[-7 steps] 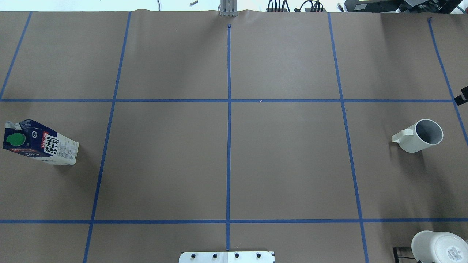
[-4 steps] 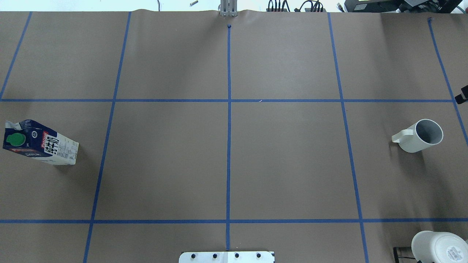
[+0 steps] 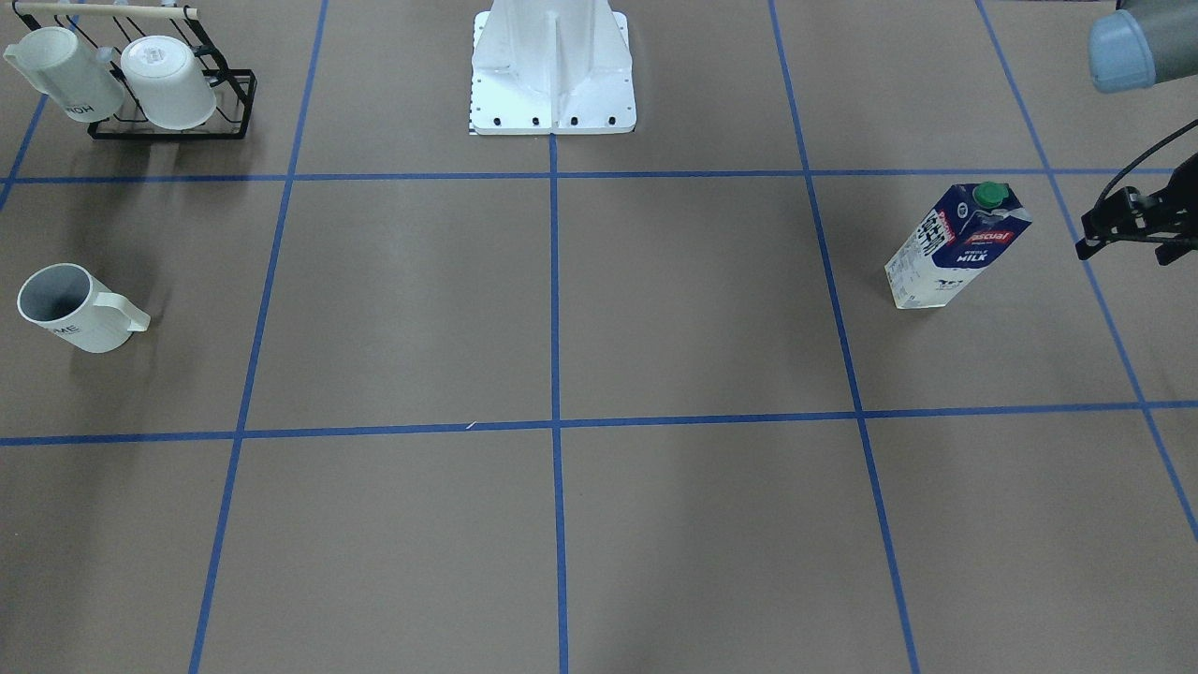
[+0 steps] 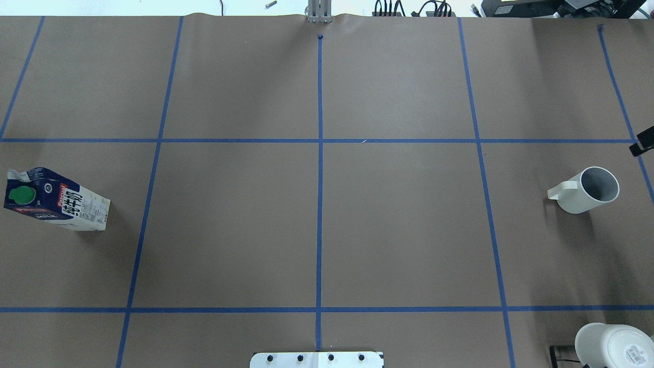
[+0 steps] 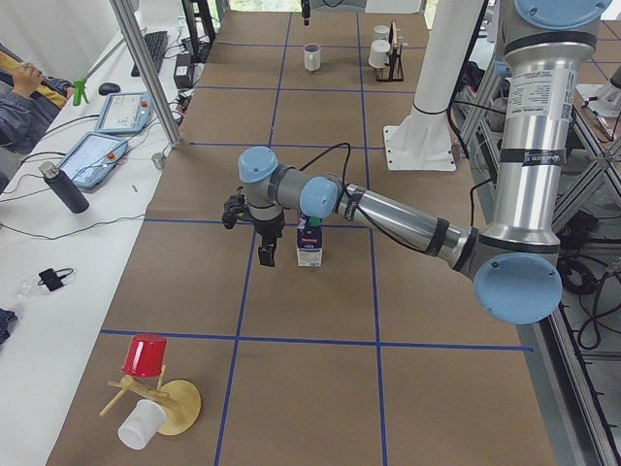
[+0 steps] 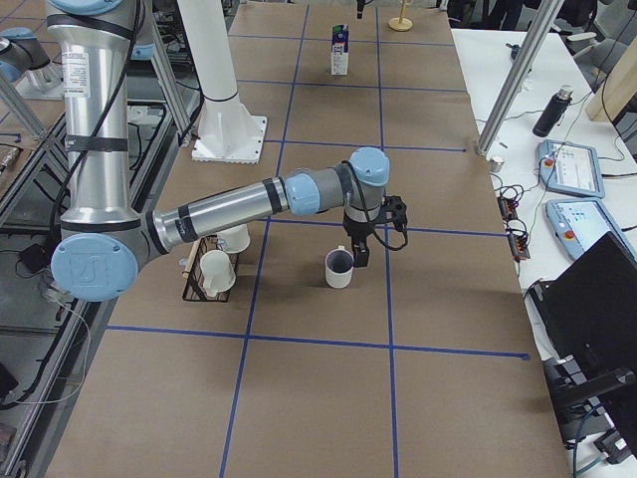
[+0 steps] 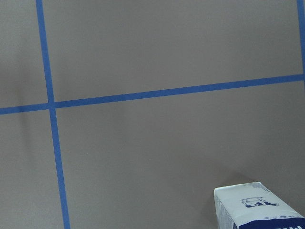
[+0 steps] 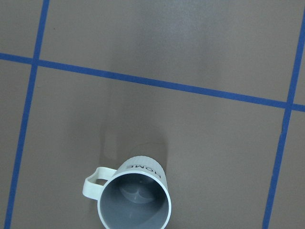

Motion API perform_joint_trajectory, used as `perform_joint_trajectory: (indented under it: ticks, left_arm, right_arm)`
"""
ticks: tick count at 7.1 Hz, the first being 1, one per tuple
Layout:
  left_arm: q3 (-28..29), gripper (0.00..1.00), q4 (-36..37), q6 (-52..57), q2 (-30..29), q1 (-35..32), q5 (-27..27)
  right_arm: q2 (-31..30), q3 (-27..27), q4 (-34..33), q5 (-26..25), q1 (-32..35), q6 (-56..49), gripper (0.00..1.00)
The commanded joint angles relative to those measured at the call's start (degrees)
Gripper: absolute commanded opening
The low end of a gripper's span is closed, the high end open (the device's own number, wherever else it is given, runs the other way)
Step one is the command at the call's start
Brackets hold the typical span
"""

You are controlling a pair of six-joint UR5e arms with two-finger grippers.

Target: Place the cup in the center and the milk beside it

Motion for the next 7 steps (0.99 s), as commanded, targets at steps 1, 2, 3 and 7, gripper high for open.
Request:
perform_joint_trajectory:
  ticks: [1,2,3,7]
  left_arm:
    - [0.0,0.98,0.0,-0.1,-0.1,0.1,0.0]
    - [-0.4,0.98,-0.1,-2.6,-0.1,0.1,0.0]
    - [-0.3,0.98,-0.1,-3.4,-0.2,0.2,0.1]
    - [0.0,0.98,-0.2,-3.5,-0.2,0.2,0.2]
  right_arm:
    - [-0.8,-2.9,0.1,0.0,-2.5,0.3,1.0]
    - [-0.4,-4.4,0.3,0.1,-2.9,1.9,1.0]
    - [0.0,-4.6,0.3,0.2,-3.7,9.2,1.0]
    - [-0.1,-6.0,1.0,-0.1,-6.5,21.4,0.97]
